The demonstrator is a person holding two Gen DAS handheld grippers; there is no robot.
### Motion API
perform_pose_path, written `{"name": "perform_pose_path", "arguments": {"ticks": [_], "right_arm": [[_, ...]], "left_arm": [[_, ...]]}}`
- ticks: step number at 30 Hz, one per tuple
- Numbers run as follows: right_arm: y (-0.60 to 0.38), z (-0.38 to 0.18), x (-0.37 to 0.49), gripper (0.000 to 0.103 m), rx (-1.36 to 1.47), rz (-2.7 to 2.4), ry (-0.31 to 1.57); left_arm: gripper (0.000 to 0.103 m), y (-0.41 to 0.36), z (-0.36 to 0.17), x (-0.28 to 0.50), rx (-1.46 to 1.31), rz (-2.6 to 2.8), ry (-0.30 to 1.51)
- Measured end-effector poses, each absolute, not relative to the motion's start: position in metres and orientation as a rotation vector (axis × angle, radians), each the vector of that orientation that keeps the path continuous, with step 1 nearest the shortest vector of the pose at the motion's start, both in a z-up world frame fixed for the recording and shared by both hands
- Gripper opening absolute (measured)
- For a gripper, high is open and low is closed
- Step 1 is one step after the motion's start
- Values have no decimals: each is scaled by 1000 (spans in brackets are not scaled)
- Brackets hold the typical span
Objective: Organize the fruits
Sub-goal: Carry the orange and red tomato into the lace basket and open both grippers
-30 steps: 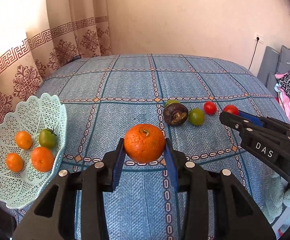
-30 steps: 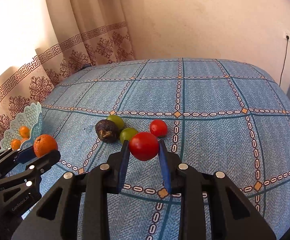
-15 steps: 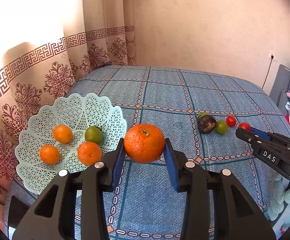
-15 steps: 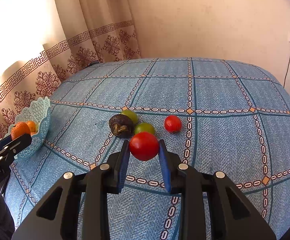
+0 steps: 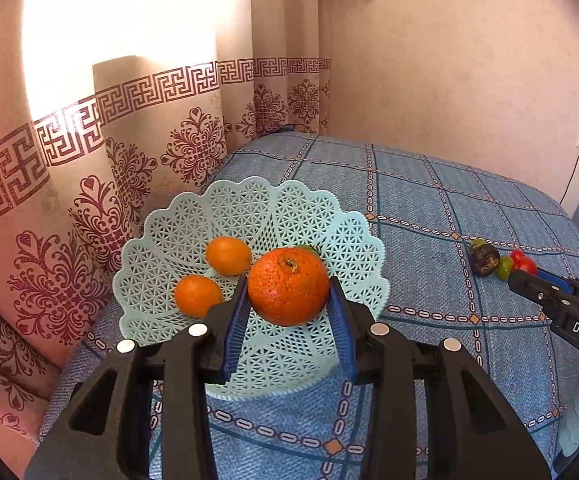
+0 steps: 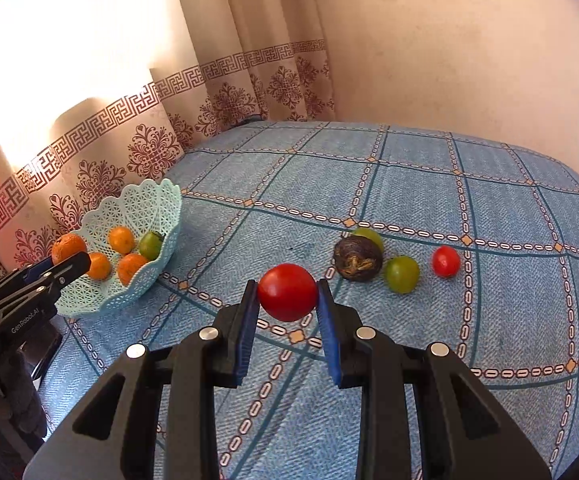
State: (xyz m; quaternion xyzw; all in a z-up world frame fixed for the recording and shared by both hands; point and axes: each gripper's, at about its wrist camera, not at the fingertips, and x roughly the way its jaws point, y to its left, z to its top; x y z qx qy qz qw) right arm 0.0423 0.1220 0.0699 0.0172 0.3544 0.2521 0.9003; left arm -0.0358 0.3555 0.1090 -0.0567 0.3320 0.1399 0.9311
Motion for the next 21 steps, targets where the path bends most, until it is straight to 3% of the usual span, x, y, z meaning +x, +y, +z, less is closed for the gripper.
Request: {"name": "perform_pose_path", "arguments": {"ticks": [11, 13, 14, 21], "right_arm": [[189, 86, 26, 29, 10, 628, 718], [199, 87, 24, 29, 8, 645, 719], [204, 88, 23, 29, 7, 654, 718], [234, 90, 16, 29, -3, 705, 721]], "left_arm": [[41, 384, 102, -46, -154, 318, 690], [52, 390, 101, -48, -175, 313, 691], [64, 392, 102, -51, -179, 327, 677], [66, 405, 113, -65, -170, 372, 625]]}}
